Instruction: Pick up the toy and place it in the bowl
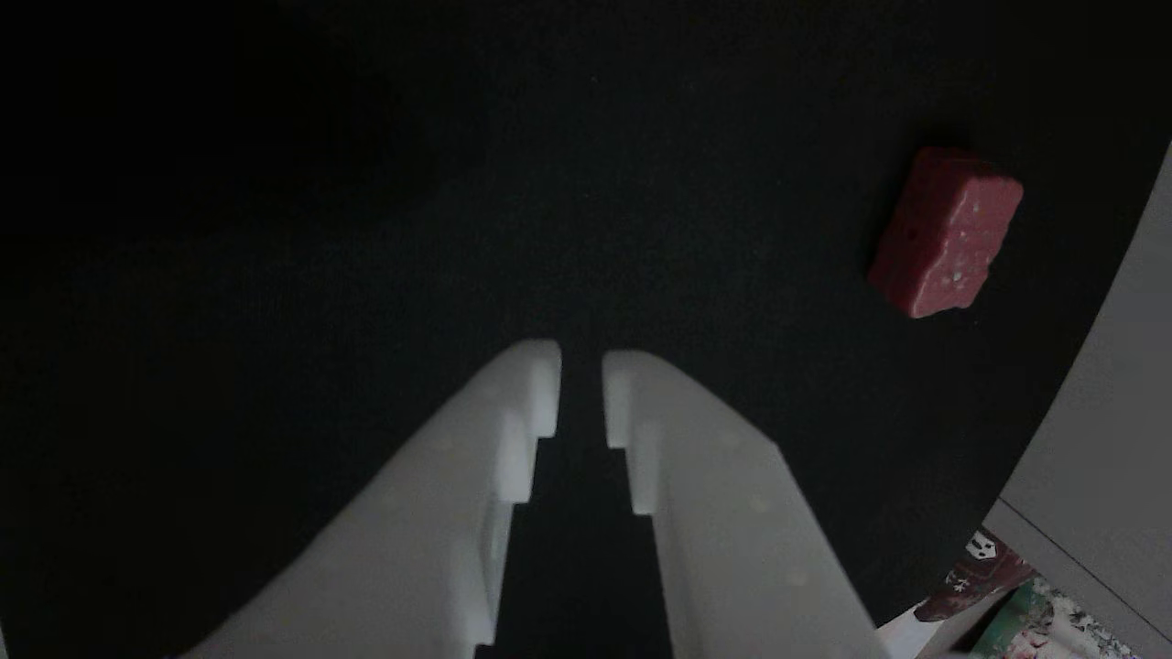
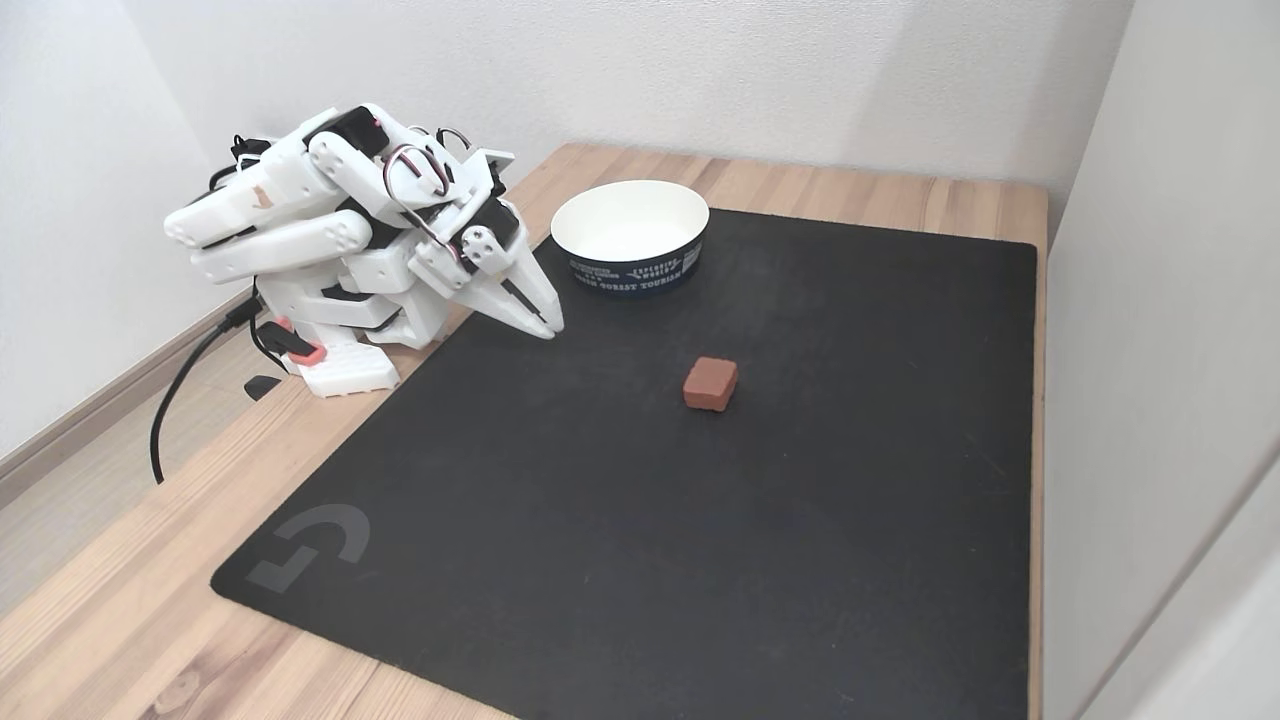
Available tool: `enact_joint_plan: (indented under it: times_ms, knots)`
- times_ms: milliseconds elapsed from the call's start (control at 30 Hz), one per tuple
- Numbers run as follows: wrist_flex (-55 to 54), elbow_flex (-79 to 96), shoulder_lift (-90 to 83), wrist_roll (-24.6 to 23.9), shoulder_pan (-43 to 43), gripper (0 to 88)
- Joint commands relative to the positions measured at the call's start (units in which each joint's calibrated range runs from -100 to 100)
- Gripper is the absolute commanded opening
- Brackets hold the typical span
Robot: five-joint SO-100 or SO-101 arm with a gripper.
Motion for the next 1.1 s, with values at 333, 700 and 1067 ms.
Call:
enact_joint_plan:
  times_ms: [333,700,1067]
  knots:
    - [-0.5,-0.07,-0.5,-0.2,0.03,2.2]
    - [-0.5,-0.07,-0.5,-0.2,0.03,2.2]
    - [-0.5,-0.07,-0.5,-0.2,0.03,2.2]
